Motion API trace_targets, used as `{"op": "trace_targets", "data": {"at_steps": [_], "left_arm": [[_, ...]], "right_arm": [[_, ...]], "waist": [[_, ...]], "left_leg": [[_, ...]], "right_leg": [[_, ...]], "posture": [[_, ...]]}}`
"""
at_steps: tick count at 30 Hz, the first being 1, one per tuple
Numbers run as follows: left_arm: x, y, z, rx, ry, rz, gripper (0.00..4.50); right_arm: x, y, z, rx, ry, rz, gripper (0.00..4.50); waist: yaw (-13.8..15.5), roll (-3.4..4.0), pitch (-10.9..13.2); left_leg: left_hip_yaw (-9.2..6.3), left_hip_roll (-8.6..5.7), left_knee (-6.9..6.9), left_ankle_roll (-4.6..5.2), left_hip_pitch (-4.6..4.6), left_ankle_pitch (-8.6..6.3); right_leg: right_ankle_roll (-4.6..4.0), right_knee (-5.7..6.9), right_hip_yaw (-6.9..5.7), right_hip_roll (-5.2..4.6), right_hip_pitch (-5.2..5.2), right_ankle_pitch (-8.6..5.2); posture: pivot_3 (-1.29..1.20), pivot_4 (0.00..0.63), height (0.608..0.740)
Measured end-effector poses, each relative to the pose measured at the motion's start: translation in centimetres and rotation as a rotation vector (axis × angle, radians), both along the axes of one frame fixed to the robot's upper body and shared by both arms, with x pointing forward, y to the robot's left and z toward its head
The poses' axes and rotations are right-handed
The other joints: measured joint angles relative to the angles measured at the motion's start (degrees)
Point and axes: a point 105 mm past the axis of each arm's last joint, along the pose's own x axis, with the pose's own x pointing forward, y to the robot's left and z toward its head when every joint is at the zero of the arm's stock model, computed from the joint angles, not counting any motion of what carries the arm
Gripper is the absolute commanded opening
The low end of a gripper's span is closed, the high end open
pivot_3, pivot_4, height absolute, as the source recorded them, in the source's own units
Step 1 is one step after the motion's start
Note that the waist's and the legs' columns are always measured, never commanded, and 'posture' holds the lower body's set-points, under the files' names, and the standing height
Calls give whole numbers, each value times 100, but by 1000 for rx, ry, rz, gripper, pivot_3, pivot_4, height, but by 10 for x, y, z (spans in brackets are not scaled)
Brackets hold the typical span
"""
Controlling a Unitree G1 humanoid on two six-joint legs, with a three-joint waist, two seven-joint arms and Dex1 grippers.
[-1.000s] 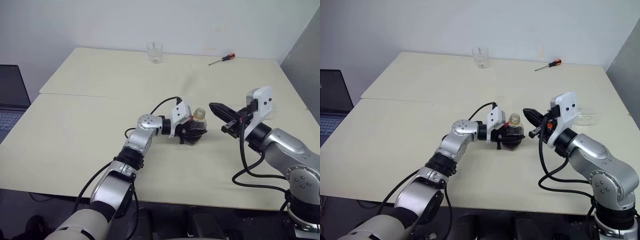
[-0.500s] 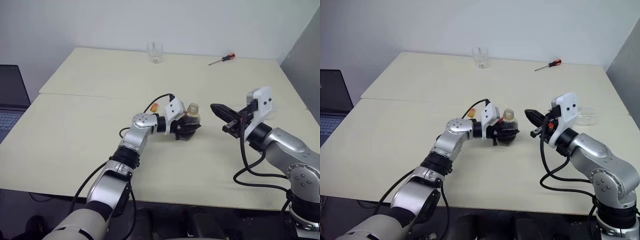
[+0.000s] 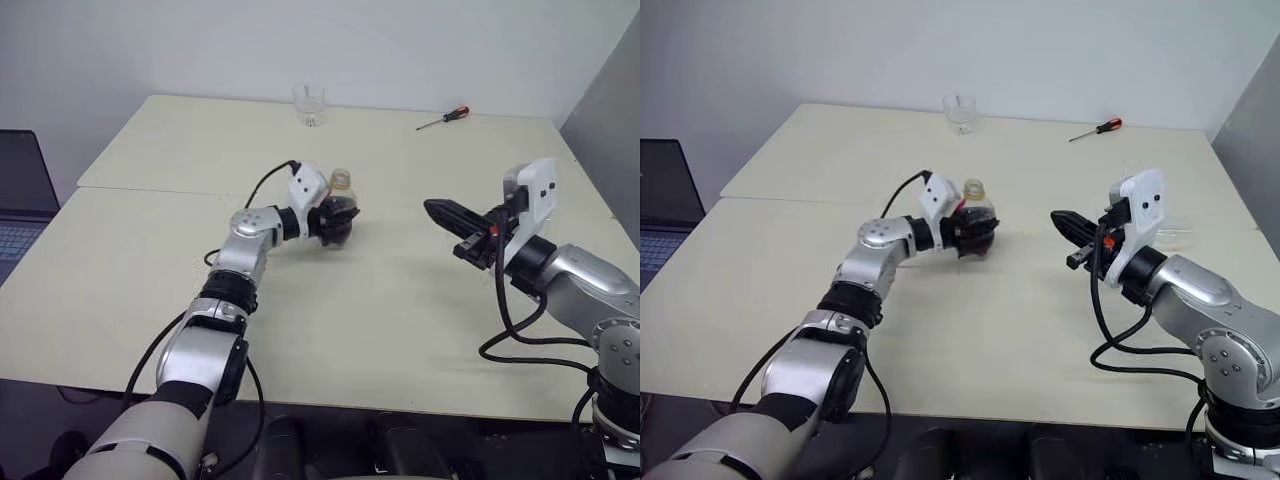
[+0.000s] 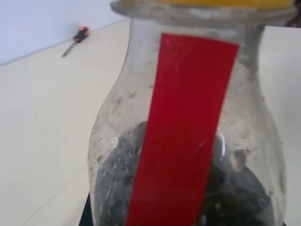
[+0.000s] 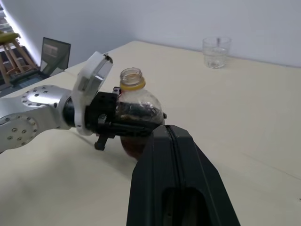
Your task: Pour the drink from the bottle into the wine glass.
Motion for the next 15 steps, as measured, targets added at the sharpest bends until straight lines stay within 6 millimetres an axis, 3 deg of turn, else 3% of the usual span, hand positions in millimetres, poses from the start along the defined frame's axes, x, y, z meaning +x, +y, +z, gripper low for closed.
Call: {"op": "trace_targets", "data": {"at_steps": [9,12,15], "left_arm": [[21,82,18,-6,-69,342,1245],[23,109,23,-29,-86,454,1245],[20,137,13,-44,-68,567,1245]], "right_arm": [[-2,25,-5,-10,22,153,0],[3,35,-14,-5,48,181,0],[13,39,-29,-18,86,176,0]], "waist": [[8,-3,2],[14,-3,1],[13,-3,1]], "left_leg": [[10,13,0,0,-1,0],[18,17,2,-1,0,0],[28,19,3,-1,0,0]], "right_leg": [[0,0,-4,0,-2,0],[-1,1,-7,0,-2,1],[-3,3,-9,-1,-5,2]], "posture": [[0,150,740],[0,150,740],[0,150,740]]}}
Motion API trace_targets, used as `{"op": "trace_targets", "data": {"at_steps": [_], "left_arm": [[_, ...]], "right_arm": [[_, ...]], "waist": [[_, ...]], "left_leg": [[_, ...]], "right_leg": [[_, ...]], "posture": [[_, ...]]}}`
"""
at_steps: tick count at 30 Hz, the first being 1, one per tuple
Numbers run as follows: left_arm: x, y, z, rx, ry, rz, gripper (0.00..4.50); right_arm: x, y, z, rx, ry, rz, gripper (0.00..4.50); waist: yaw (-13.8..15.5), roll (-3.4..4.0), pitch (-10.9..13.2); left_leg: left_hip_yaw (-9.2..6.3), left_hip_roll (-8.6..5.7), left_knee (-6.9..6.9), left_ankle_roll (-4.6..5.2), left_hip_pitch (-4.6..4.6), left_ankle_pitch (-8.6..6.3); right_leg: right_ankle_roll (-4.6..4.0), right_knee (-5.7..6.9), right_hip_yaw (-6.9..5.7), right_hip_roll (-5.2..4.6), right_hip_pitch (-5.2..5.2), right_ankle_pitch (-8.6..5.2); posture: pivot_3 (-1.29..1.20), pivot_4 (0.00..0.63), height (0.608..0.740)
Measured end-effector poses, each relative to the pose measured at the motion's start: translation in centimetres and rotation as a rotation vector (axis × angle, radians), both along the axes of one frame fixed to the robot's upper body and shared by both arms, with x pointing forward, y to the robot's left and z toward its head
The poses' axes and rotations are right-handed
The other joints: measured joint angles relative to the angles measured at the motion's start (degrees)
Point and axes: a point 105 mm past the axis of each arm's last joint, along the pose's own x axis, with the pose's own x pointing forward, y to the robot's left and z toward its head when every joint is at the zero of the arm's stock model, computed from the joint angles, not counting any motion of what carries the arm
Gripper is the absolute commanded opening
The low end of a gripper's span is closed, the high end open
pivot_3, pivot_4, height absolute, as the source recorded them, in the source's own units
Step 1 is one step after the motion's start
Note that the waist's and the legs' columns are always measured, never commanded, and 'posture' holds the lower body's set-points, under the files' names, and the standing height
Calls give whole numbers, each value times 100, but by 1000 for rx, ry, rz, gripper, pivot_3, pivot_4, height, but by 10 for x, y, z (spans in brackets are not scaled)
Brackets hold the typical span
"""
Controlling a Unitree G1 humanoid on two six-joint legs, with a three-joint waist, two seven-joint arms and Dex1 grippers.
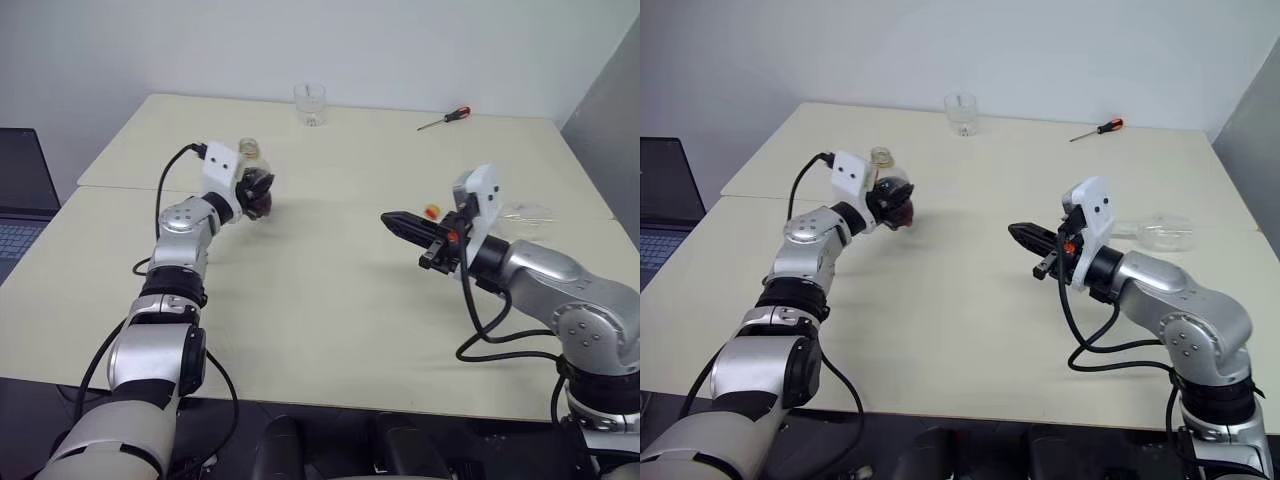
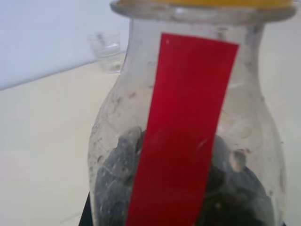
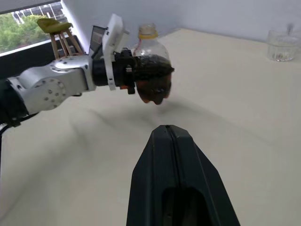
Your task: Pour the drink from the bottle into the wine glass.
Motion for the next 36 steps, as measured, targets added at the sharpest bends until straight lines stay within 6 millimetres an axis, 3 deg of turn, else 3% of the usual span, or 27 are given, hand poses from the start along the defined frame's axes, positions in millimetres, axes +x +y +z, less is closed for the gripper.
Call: {"op": "trace_targets", "data": {"at_steps": [5,8,19,20,26,36], "left_arm": [[-9,36,-18,-53,23,153,1244],[-11,52,-18,-86,9,237,1243],[-21,80,-23,-155,-18,377,1243],[-21,82,-23,-162,-22,389,1243],[-25,96,-25,-225,-39,479,1242],[-36,112,-44,-279,0,562,4441]], "right_arm": [[9,15,-13,-1,39,30,0],[11,29,-16,5,49,59,581],[5,53,-10,24,47,163,4340],[5,53,-11,19,51,163,4500],[6,54,-6,-6,36,166,4500],[4,55,-5,-10,36,189,4500]], "waist": [[2,-4,2],[2,-8,1],[-11,-15,-3],[-13,-14,-3],[-18,-16,-4],[-16,-20,-6]], "left_leg": [[17,6,-1,-1,-2,0],[24,7,-1,-1,-1,0],[50,12,-1,-2,7,0],[51,12,-1,-2,7,0],[63,13,0,-2,9,0],[84,13,0,-3,5,1]], "right_leg": [[-20,2,-4,0,-4,12],[-21,5,-4,1,-5,12],[-24,10,-2,0,-7,15],[-25,12,-1,0,-8,15],[-25,28,9,0,-20,15],[-25,57,21,-1,-46,15]], "posture": [[0,150,740],[0,150,740],[0,150,740],[0,150,740],[0,150,740],[0,150,740]]}}
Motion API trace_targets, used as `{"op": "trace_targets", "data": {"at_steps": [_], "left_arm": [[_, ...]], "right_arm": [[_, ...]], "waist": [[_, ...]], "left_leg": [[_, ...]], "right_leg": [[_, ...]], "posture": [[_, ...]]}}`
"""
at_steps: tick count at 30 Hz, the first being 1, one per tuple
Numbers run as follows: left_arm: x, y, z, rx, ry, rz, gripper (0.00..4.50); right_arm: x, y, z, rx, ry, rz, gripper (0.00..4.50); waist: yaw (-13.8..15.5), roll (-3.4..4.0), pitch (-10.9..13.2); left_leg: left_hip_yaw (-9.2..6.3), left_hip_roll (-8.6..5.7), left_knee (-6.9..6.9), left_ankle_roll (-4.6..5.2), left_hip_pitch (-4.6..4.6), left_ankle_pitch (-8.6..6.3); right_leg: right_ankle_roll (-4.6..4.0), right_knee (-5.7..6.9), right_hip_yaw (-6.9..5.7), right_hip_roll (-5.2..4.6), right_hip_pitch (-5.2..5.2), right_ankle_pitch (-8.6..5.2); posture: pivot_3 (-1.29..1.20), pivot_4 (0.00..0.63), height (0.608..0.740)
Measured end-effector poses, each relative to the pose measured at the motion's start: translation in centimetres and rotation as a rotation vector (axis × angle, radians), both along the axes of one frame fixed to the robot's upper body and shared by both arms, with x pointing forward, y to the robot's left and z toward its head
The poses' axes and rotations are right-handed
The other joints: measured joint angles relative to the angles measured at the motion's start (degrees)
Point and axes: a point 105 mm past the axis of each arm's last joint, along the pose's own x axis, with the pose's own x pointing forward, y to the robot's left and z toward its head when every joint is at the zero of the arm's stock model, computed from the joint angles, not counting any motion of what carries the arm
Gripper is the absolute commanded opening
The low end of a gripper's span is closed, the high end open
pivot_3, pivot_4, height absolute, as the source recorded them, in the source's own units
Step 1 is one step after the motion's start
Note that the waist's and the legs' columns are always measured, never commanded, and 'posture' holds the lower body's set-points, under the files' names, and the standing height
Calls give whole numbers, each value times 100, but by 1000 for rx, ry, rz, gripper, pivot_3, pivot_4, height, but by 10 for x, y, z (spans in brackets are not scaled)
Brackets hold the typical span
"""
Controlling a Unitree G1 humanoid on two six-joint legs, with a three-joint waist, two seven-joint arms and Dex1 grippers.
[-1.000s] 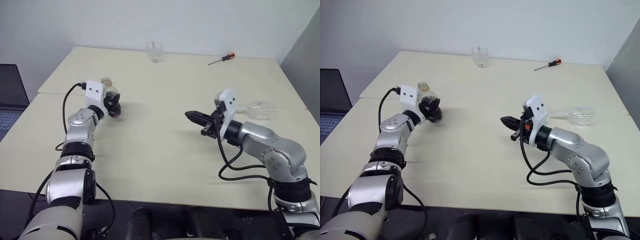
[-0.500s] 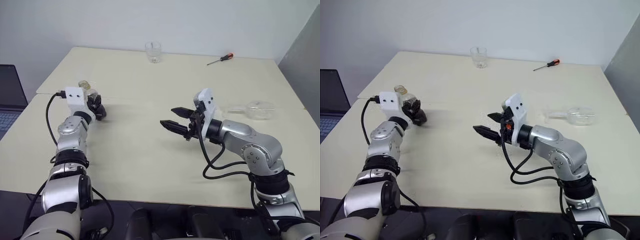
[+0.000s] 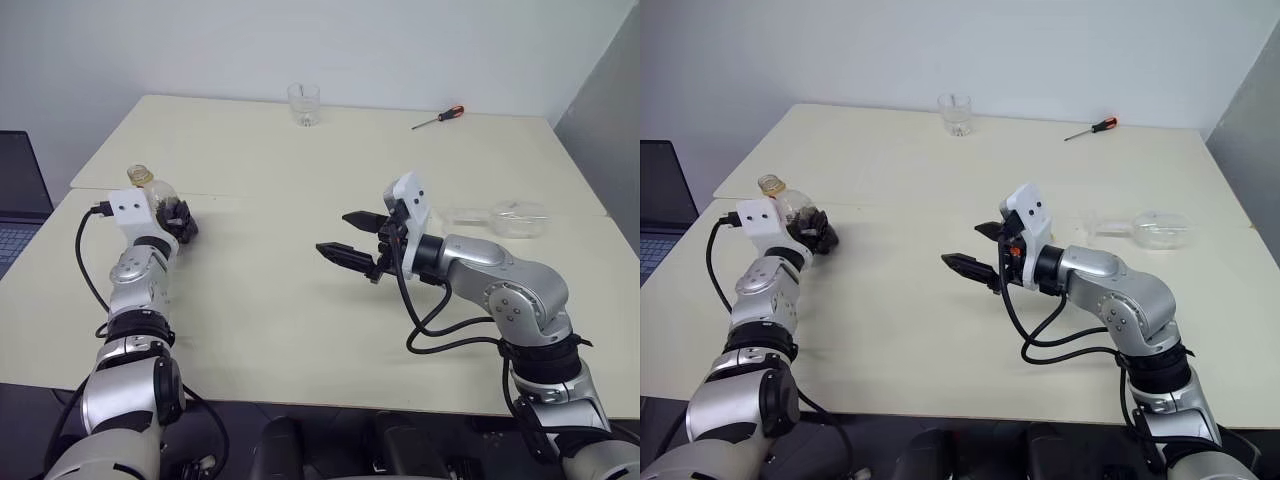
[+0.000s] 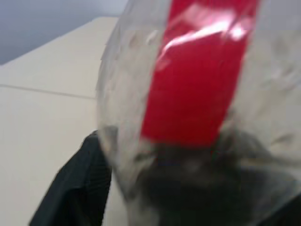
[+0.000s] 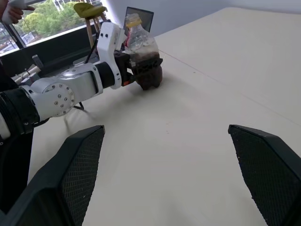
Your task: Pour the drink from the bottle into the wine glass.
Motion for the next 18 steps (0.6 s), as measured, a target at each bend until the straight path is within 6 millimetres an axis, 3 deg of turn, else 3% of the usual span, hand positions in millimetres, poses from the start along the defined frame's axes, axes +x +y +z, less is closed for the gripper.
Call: {"op": "trace_targets", "data": {"at_steps": [11,15,18], "left_arm": [[-15,7,-8,-10,12,15,4476],[-36,4,-18,-12,36,-4,4476],[-63,-2,-40,-43,103,-9,4476]], "right_arm": [[0,-6,2,-20,-12,19,4500],[2,-14,2,-35,-18,12,4500],[4,-23,1,-43,-18,-9,4500]], "waist": [[-14,-1,-1],[-26,-1,-1],[-35,-2,-1]], "left_leg": [[8,3,-1,0,2,0],[10,6,-2,-1,4,0],[8,10,-2,-2,5,0]], "right_leg": [[-1,6,8,-1,-4,0],[-1,11,11,-9,-4,0],[-1,15,13,-21,-5,0]], "posture": [[0,150,740],[0,150,740],[0,150,740]]}}
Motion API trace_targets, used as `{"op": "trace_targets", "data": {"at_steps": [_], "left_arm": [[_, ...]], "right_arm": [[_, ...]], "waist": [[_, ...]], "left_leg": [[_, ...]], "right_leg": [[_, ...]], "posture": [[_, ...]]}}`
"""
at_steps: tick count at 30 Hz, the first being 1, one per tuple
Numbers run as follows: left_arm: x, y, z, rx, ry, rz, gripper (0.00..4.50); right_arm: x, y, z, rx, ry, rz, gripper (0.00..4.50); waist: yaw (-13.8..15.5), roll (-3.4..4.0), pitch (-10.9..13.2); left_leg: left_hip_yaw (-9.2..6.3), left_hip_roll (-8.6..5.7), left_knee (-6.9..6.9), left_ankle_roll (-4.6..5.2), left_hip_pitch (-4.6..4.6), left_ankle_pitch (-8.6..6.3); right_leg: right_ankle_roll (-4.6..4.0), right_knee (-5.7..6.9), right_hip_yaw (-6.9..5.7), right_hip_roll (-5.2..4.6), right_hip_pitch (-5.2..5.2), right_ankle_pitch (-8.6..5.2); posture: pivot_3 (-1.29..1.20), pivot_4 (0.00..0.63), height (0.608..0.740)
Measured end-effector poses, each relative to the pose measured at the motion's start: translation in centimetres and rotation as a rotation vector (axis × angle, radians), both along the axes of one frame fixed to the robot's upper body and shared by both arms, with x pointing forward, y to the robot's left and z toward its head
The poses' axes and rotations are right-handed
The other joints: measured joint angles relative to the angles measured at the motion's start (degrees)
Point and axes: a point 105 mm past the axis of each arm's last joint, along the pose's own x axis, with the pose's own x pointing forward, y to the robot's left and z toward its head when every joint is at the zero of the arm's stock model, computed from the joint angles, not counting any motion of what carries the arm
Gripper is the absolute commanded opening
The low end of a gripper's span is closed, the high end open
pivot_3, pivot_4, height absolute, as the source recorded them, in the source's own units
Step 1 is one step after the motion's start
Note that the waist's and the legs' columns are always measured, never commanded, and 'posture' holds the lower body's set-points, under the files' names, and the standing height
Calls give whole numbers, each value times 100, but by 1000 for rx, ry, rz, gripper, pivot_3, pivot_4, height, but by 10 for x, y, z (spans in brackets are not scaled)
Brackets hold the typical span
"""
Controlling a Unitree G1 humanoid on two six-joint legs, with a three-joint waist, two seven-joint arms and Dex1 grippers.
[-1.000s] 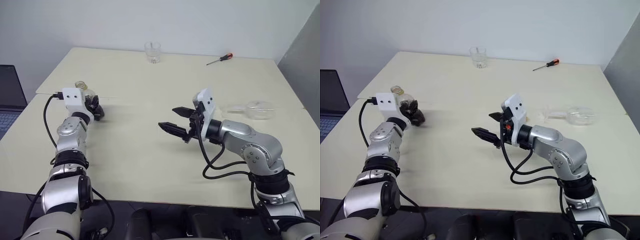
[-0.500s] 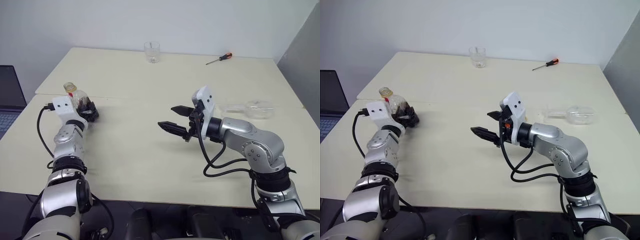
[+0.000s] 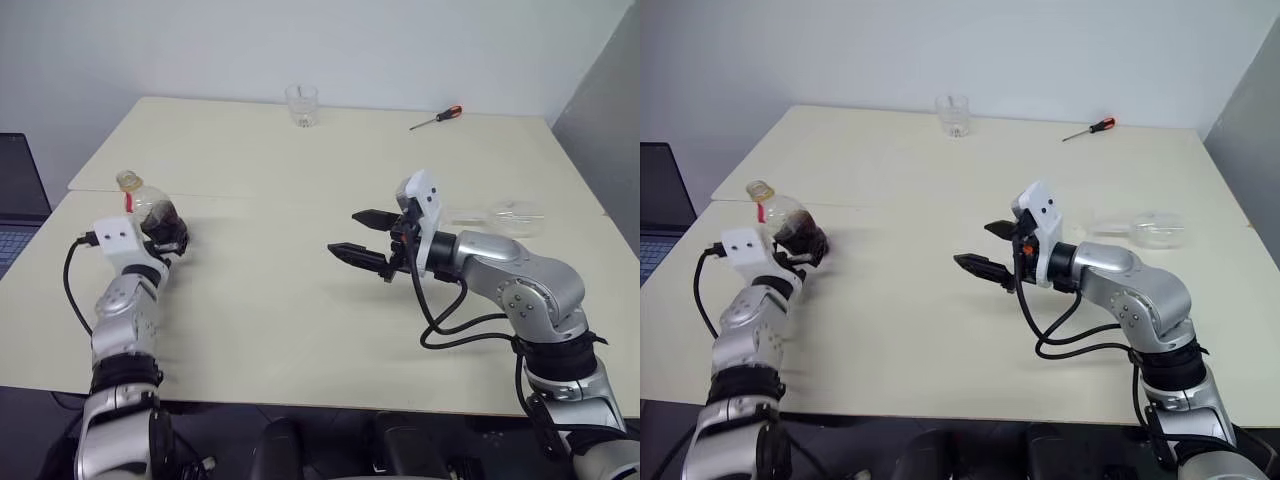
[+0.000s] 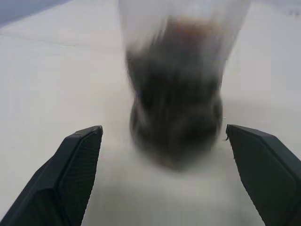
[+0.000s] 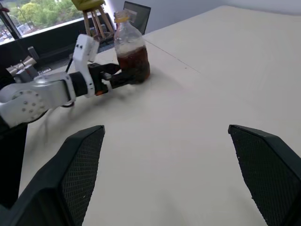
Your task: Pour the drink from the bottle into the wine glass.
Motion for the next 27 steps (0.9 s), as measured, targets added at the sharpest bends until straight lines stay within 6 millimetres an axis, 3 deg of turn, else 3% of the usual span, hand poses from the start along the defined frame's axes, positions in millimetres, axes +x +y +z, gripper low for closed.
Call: {"op": "trace_targets", "data": {"at_steps": [5,9,12,14,16,19,22,27], "left_arm": [[-48,-19,-12,-20,23,-107,4476],[-76,-59,-20,-26,57,-380,4476],[-63,-91,-17,39,83,-569,4476],[-40,-127,-8,81,60,-718,4476],[-19,-166,16,162,-2,-875,4476],[-7,-199,44,268,-80,-1014,4476],[-4,-216,57,334,-119,-1091,4476],[-9,-229,48,369,-79,-1191,4476]], "right_arm": [[4,-16,-2,10,13,-45,4500],[9,-61,-8,74,81,-204,4500],[13,-83,-12,171,142,-322,4500],[19,-89,-13,286,189,-400,4500],[27,-94,-19,423,276,-495,4500],[37,-116,-31,561,390,-672,4500],[46,-137,-38,658,475,-825,4500],[60,-167,-47,864,606,-1006,4500]], "waist": [[2,-6,-4],[74,-5,-9],[142,0,-12],[164,-9,-15],[170,-16,-19],[87,-12,-19],[8,-8,-18],[-18,-4,-15]], "left_leg": [[-1,1,-3,0,5,0],[-3,-3,-10,0,4,0],[10,-15,-6,3,2,1],[9,-14,2,7,0,4],[6,-10,4,8,-4,4],[11,-11,-6,7,-10,3],[11,-9,-24,7,-10,3],[10,-6,-53,7,-7,4]], "right_leg": [[-4,-1,3,-4,3,-2],[-17,-14,-1,-13,8,-13],[-7,-20,-5,-17,14,-20],[10,-27,-13,1,17,-11],[10,-33,-11,14,17,-6],[-5,-35,9,13,7,4],[-2,-38,16,14,-2,0],[-8,-39,9,18,-4,-4]], "posture": [[0,150,740],[0,150,740],[0,150,740],[0,150,740],[0,150,740],[0,150,740],[0,150,740],[0,150,740]]}}
